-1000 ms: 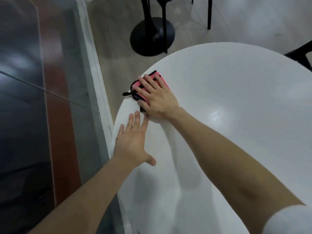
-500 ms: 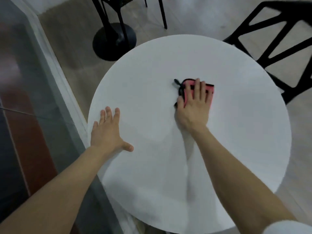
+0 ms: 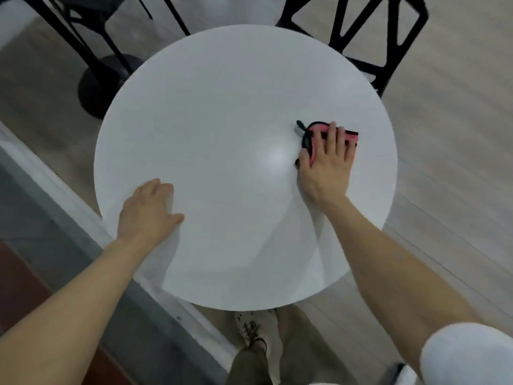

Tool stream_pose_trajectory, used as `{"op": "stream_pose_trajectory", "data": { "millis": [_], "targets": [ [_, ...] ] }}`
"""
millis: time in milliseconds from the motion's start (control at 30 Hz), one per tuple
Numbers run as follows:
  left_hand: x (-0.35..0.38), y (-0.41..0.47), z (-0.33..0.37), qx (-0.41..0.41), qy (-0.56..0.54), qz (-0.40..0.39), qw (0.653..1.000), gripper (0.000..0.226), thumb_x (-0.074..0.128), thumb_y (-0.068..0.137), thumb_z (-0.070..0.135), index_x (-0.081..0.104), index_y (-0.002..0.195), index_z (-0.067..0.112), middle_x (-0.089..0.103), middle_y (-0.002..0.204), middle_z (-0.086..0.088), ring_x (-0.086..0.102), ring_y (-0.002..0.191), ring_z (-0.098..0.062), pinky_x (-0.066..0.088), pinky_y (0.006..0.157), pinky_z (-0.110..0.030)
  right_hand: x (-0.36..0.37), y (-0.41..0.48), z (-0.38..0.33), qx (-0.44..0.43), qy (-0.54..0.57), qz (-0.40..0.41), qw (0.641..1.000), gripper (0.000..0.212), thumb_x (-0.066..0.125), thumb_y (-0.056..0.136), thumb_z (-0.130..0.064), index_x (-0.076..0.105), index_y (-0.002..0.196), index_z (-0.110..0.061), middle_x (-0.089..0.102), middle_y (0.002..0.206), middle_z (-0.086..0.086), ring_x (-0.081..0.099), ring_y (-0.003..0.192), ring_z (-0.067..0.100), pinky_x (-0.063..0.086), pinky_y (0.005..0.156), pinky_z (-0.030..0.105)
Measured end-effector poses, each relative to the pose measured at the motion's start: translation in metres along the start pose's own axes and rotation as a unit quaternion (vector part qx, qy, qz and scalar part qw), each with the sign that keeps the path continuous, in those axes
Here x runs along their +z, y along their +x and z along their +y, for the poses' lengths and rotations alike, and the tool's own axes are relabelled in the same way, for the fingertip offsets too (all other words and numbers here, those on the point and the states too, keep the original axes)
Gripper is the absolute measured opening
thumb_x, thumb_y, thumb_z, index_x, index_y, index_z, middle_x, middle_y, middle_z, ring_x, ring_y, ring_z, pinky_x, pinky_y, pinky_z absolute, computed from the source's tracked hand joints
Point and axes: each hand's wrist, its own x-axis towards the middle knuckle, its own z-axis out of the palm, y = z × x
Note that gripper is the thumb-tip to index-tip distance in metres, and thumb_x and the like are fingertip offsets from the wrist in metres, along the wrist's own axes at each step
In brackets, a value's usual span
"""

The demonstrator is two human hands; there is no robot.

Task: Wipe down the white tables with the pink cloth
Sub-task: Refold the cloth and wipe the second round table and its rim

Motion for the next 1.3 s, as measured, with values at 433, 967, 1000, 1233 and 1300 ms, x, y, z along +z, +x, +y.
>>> {"op": "stream_pose_trajectory", "data": {
  "millis": [433, 967, 1000, 1233, 1300],
  "targets": [
    [-0.008, 0.013, 0.103, 0.159, 0.042, -0.027, 0.986, 0.09, 0.089, 0.088, 0.045, 0.047, 0.163, 0.019, 0.036, 0.174, -0.007, 0.035, 0.16, -0.031, 0.035, 0.129, -0.052, -0.001, -0.095, 0.074, -0.095, 0.003, -0.012, 0.995, 0.064, 0.036, 0.111, -0.057, 0.026, 0.171, -0.036, 0.012, 0.182, -0.001, 0.003, 0.169, 0.018, 0.011, 0.135, 0.054],
    [-0.047, 0.106, 0.266, 0.288, 0.18, -0.114, 0.934, 0.14, 0.098, 0.075, 0.054, -0.001, 0.173, 0.048, -0.013, 0.183, 0.004, -0.005, 0.168, -0.04, 0.032, 0.123, -0.074, -0.009, -0.105, 0.112, 0.069, 0.015, 0.003, 0.997, 0.065, 0.038, 0.115, -0.052, 0.023, 0.173, -0.028, 0.003, 0.183, 0.002, -0.002, 0.169, 0.022, 0.012, 0.136, 0.055],
    [-0.045, 0.108, 0.267, 0.287, 0.19, -0.115, 0.932, 0.14, 0.098, 0.075, 0.053, -0.001, 0.173, 0.048, -0.013, 0.183, 0.004, -0.006, 0.168, -0.041, 0.033, 0.122, -0.075, -0.008, -0.101, 0.111, 0.081, 0.018, 0.005, 0.997, 0.064, 0.039, 0.114, -0.052, 0.026, 0.172, -0.028, 0.006, 0.183, 0.003, 0.0, 0.169, 0.022, 0.012, 0.135, 0.056],
    [-0.039, 0.114, 0.267, 0.276, 0.198, -0.105, 0.935, 0.142, 0.1, 0.074, 0.05, -0.003, 0.172, 0.052, -0.012, 0.182, 0.007, -0.008, 0.168, -0.039, 0.033, 0.124, -0.074, -0.011, 0.077, 0.104, 0.063, 0.003, 0.01, 0.998, 0.066, 0.026, 0.111, -0.058, 0.029, 0.171, -0.031, 0.012, 0.182, 0.006, 0.005, 0.169, 0.024, 0.004, 0.135, 0.055],
    [-0.037, 0.114, 0.266, 0.279, 0.198, -0.1, 0.934, 0.141, 0.1, 0.073, 0.049, -0.002, 0.171, 0.053, -0.011, 0.182, 0.007, -0.007, 0.168, -0.039, 0.035, 0.123, -0.072, -0.011, 0.117, 0.094, 0.052, 0.008, 0.002, 0.999, 0.068, 0.022, 0.11, -0.058, 0.027, 0.172, -0.032, 0.012, 0.182, 0.005, 0.005, 0.169, 0.024, 0.003, 0.135, 0.055]
  ]
}}
